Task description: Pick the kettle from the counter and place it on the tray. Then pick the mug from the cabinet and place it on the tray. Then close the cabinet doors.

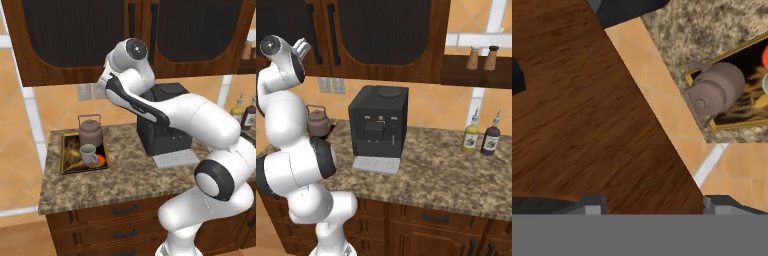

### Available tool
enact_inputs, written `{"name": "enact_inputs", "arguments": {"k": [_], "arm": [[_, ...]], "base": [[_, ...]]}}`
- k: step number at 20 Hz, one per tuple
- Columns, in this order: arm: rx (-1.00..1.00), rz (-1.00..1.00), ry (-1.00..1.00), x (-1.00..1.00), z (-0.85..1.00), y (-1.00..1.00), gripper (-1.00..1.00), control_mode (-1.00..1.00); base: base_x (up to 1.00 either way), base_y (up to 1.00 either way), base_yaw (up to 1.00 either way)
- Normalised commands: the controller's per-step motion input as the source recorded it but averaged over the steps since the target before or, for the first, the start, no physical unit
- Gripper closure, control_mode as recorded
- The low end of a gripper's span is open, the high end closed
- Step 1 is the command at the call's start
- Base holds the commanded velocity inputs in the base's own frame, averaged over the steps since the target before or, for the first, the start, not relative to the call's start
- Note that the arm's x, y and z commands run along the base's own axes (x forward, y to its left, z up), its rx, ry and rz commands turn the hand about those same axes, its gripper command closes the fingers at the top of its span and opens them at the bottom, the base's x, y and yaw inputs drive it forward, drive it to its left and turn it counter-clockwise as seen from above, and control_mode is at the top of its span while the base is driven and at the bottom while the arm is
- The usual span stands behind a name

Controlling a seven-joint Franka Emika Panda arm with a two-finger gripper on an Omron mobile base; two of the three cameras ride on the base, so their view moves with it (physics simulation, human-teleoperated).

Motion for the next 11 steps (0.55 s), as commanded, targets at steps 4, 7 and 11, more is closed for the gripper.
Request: {"name": "enact_inputs", "arguments": {"k": [4,7,11], "arm": [[0.0,0.0,0.0,0.83,-0.42,-0.04,-1.0,-1.0],[0.0,0.0,0.0,0.76,-0.43,-0.03,-1.0,-1.0],[0.0,0.0,0.0,0.73,-0.35,-0.01,-1.0,-1.0]], "base": [[0.0,0.0,0.0],[0.0,0.0,0.0],[0.0,0.0,0.0]]}}
